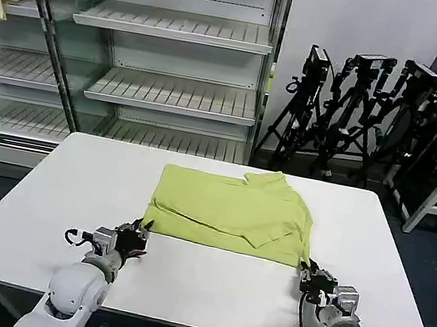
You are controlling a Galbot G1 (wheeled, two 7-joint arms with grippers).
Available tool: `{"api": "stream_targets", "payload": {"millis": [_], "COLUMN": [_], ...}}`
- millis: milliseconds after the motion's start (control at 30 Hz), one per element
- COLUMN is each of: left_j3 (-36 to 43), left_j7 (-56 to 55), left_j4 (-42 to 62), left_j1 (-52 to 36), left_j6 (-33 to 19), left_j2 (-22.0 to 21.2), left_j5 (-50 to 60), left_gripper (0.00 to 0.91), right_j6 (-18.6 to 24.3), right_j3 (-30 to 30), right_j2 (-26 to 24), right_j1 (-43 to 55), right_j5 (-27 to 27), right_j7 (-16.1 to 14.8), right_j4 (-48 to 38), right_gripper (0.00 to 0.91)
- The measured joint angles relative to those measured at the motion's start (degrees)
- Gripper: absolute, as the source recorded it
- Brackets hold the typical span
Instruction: Fold and organize the clothes.
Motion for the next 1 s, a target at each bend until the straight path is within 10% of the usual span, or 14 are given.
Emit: {"api": "stream_targets", "payload": {"millis": [633, 667, 1000], "left_j3": [-9.7, -10.04, -12.63], "left_j7": [6.29, 6.4, 6.8], "left_j4": [-16.67, -17.47, -25.56], "left_j1": [20.25, 21.17, 27.88], "left_j6": [0.04, 0.04, 0.0], "left_j2": [4.13, 4.15, 5.0], "left_j5": [2.65, 2.66, 5.0], "left_gripper": [0.02, 0.907, 0.907], "right_j6": [4.49, 4.66, 5.32], "right_j3": [5.56, 5.85, 8.66], "right_j2": [2.19, 2.38, 3.34], "right_j1": [-22.33, -23.62, -31.66], "right_j5": [-5.32, -5.69, -6.79], "right_j7": [-0.75, -0.63, -1.08], "right_j4": [16.83, 17.78, 26.46], "right_gripper": [0.0, 0.907, 0.907]}}
